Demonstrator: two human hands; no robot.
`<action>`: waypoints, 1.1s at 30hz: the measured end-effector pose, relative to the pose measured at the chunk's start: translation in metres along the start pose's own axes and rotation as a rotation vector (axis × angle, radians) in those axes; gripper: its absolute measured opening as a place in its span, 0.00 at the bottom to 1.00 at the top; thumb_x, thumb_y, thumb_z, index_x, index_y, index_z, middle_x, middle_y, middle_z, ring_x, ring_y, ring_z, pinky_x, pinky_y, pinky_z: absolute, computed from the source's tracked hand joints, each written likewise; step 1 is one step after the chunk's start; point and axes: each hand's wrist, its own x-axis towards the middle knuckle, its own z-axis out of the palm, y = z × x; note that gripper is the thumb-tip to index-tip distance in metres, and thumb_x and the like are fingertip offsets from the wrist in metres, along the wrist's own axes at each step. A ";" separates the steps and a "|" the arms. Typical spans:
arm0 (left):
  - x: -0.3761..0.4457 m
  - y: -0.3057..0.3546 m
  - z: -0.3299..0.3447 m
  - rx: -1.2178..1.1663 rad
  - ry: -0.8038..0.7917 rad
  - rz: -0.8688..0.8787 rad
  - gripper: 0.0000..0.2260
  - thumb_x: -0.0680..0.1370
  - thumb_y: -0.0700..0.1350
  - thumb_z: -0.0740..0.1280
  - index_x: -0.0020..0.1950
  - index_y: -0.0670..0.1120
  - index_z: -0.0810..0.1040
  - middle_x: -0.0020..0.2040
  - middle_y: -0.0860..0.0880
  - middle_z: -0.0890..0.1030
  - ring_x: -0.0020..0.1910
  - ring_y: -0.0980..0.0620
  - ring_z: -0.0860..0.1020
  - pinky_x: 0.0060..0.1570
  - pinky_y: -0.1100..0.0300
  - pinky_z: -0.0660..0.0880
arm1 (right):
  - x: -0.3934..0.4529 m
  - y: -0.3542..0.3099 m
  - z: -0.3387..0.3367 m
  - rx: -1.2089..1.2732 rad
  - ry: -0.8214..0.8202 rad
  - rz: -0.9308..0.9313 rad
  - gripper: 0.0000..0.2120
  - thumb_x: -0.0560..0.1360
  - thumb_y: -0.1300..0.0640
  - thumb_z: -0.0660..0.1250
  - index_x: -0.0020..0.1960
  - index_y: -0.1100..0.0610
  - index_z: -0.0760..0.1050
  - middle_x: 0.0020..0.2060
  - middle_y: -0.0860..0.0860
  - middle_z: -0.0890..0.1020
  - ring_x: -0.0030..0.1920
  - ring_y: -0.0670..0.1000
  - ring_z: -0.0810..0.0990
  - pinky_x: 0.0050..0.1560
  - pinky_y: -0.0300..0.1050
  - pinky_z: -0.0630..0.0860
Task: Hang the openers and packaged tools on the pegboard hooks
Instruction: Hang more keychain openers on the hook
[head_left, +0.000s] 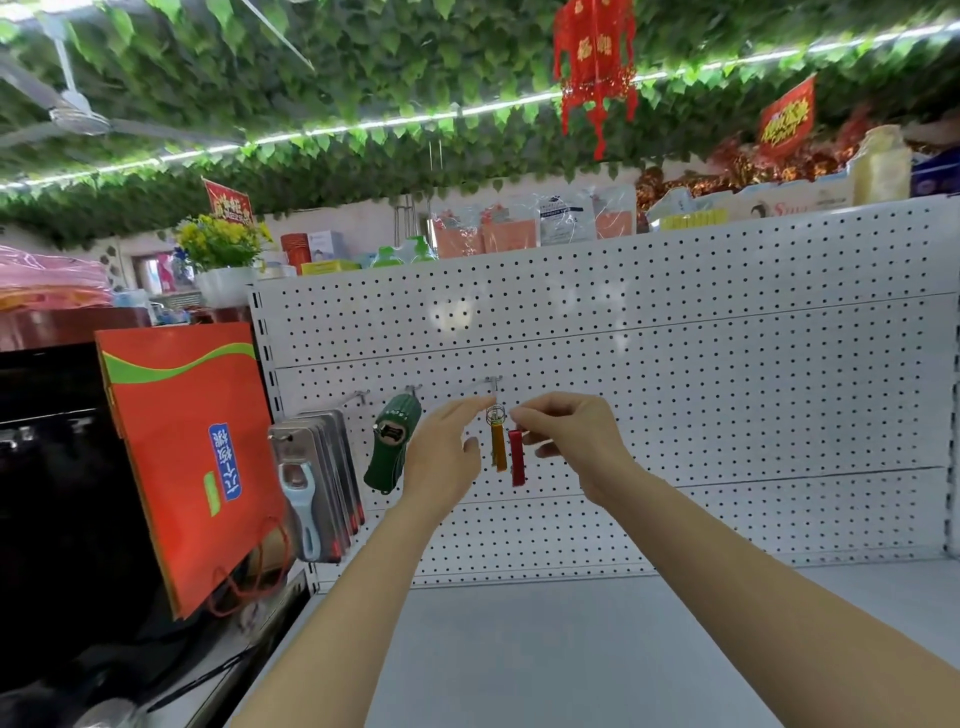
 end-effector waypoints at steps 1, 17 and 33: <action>-0.001 -0.001 -0.003 0.064 -0.033 0.052 0.27 0.77 0.33 0.64 0.71 0.58 0.74 0.68 0.59 0.76 0.68 0.57 0.70 0.67 0.58 0.70 | 0.002 0.001 0.003 0.002 0.002 -0.013 0.04 0.72 0.61 0.74 0.43 0.62 0.84 0.35 0.54 0.84 0.34 0.49 0.80 0.36 0.41 0.77; 0.010 -0.007 -0.014 0.109 -0.160 0.072 0.24 0.78 0.40 0.66 0.72 0.57 0.73 0.68 0.58 0.76 0.66 0.55 0.73 0.65 0.51 0.74 | 0.020 0.018 0.022 0.007 0.158 -0.063 0.03 0.71 0.61 0.73 0.42 0.60 0.83 0.38 0.55 0.85 0.34 0.45 0.82 0.38 0.41 0.78; 0.016 -0.006 -0.012 0.124 -0.179 0.065 0.24 0.77 0.41 0.67 0.70 0.60 0.73 0.66 0.60 0.77 0.62 0.57 0.76 0.61 0.52 0.76 | 0.022 0.029 0.041 -0.116 0.295 -0.133 0.04 0.71 0.57 0.72 0.37 0.51 0.83 0.33 0.47 0.85 0.39 0.48 0.84 0.45 0.51 0.82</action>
